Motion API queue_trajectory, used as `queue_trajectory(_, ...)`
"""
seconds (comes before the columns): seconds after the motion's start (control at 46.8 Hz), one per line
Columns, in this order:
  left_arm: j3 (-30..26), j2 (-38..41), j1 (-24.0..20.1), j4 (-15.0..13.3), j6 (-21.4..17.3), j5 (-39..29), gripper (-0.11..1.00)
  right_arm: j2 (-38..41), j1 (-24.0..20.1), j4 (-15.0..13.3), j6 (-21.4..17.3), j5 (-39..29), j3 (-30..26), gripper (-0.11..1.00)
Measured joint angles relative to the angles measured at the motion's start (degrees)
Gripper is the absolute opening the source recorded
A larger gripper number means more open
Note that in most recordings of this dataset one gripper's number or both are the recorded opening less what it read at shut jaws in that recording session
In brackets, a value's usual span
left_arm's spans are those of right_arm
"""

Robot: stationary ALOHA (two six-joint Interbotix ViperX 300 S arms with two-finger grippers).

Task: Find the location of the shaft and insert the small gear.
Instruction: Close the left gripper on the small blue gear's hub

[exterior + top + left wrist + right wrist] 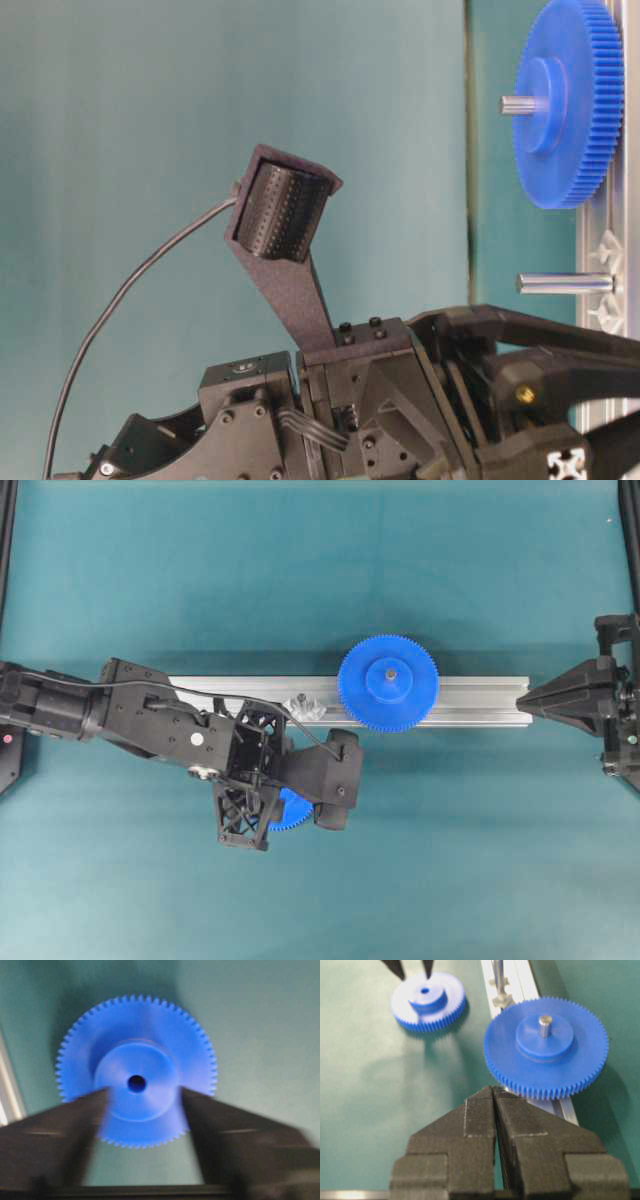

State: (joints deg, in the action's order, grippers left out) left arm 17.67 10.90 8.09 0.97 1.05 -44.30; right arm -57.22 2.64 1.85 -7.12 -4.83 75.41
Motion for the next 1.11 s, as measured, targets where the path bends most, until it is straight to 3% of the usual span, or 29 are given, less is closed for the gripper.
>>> queue_trajectory(0.064, 0.0, 0.35, 0.0, 0.0, 2.02, 0.0, 0.89, 0.0, 0.0, 0.0, 0.0, 0.0, 0.0, 0.04)
queue_trajectory(0.128, 0.09, 0.62, 0.0, 0.0, 3.6, 0.0, 0.94, 0.0, -0.09, 0.0, -0.09, 0.0, 0.09, 0.04)
queue_trajectory(0.278, 0.35, 1.05, -0.18, 0.09, 5.1, -0.09, 0.93, -0.09, 0.0, 0.0, 0.0, 0.18, 0.09, 0.04)
queue_trajectory(1.11, -1.67, 3.08, -0.97, 0.09, 5.19, -0.09, 0.93, -0.09, -0.09, 0.0, -0.09, 0.18, 0.09, 0.04)
